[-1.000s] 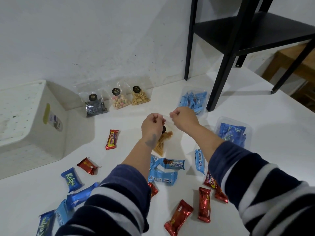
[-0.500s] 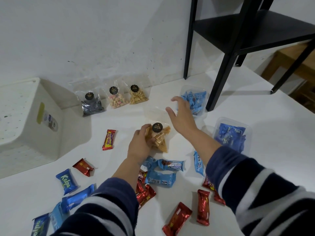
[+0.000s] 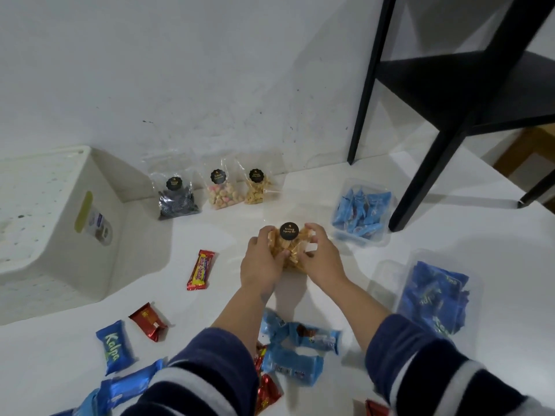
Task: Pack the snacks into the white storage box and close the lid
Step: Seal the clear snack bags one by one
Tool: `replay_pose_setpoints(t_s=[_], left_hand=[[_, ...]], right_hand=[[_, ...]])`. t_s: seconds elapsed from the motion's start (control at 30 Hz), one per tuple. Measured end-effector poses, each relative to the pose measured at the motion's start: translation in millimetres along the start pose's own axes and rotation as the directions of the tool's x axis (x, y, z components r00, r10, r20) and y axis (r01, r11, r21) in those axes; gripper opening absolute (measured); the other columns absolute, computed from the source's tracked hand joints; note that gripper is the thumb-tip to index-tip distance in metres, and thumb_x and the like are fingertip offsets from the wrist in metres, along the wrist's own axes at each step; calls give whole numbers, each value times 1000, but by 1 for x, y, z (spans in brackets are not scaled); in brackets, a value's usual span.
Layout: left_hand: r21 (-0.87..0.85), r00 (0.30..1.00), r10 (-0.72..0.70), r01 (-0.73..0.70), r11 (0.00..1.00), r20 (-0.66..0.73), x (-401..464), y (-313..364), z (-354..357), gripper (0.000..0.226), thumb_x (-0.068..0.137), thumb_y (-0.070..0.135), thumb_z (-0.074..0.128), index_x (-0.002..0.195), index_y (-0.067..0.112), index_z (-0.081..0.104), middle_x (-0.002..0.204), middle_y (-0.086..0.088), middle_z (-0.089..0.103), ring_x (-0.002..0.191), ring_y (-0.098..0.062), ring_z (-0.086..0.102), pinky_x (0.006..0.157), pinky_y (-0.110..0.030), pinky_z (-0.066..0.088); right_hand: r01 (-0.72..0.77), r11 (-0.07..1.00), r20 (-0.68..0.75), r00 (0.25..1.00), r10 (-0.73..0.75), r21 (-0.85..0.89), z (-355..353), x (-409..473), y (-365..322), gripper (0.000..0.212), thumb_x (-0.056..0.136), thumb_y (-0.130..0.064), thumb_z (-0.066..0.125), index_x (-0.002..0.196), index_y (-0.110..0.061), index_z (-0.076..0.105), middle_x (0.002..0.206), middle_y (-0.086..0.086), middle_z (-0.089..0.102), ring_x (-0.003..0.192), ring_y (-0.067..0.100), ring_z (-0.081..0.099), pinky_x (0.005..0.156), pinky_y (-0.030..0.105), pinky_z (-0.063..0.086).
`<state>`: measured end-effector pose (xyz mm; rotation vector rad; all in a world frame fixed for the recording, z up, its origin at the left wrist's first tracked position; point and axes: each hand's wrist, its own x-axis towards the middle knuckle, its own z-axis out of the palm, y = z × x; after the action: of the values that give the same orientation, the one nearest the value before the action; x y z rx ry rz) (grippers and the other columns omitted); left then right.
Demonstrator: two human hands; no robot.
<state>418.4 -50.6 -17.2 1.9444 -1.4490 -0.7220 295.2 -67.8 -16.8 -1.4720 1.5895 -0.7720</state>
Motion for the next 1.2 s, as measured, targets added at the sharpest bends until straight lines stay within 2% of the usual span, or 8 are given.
replay_pose_setpoints(t_s=[0.17, 0.27, 0.43, 0.6, 0.7, 0.8, 1.0, 1.2], left_hand=[[-120, 998, 50, -54, 991, -30, 66, 26, 7, 58, 90, 16, 60, 142, 27, 35, 132, -6, 44, 116, -24, 52, 94, -30, 43], [-127, 996, 75, -80, 989, -45, 109, 39, 12, 63, 88, 13, 61, 144, 22, 33, 139, -9, 39, 123, -26, 47, 99, -28, 39], [-105, 997, 50, -45, 994, 53, 162, 55, 26, 73, 89, 13, 61, 149, 26, 22, 142, -10, 31, 127, -26, 43, 95, -19, 31], [-68, 989, 30, -21, 997, 141, 177, 50, 34, 70, 90, 7, 57, 149, 27, 25, 145, -9, 26, 133, -24, 37, 93, -9, 21], [-27, 990, 22, -18, 999, 142, 177, 49, 26, 70, 87, 2, 57, 147, 26, 30, 149, -8, 25, 135, -26, 37, 105, -19, 32], [38, 992, 21, -26, 999, 126, 171, 50, 5, 60, 90, 6, 58, 143, 24, 37, 146, -6, 36, 128, -26, 47, 102, -29, 43], [281, 973, -4, -63, 958, 231, 127, 50, -75, 44, 91, 13, 55, 134, 21, 50, 138, -1, 52, 123, -24, 51, 102, -30, 42], [455, 967, -99, -19, 890, 235, 55, 26, -180, 40, 92, 23, 56, 132, 22, 51, 134, -1, 54, 120, -22, 53, 105, -30, 41]], right_hand=[[56, 998, 11, 998, -56, -31, -17, 89, -24, 72, 84, -3, 64, 142, -34, 36, 136, 3, 52, 110, 29, 62, 96, 45, 51], [58, 996, 17, 998, -57, -61, -24, 138, -36, 73, 84, -2, 64, 142, -37, 35, 136, 0, 51, 109, 26, 60, 99, 36, 50], [55, 995, 31, 998, -53, -80, -32, 197, -43, 73, 85, 0, 62, 144, -32, 32, 139, 0, 50, 114, 25, 58, 100, 36, 48], [48, 989, 137, 990, -29, -142, -33, 208, -40, 71, 85, -2, 63, 146, -24, 34, 142, 4, 48, 122, 27, 53, 102, 34, 45], [100, 970, 164, 984, -64, -223, -36, 208, -43, 71, 82, -8, 70, 143, -22, 38, 142, 7, 45, 123, 27, 51, 102, 33, 45], [150, 919, 215, 974, -74, -363, -42, 199, -54, 66, 84, -11, 65, 143, -25, 39, 145, 10, 35, 124, 28, 49, 101, 35, 45], [273, 756, 394, 919, -21, -596, -47, 145, -115, 58, 88, -23, 57, 143, -27, 38, 148, 8, 25, 126, 32, 44, 101, 37, 46], [449, 544, 552, 833, 32, -708, -26, 51, -198, 60, 94, -32, 54, 149, -20, 31, 150, 4, 37, 132, 25, 42, 100, 28, 38]])
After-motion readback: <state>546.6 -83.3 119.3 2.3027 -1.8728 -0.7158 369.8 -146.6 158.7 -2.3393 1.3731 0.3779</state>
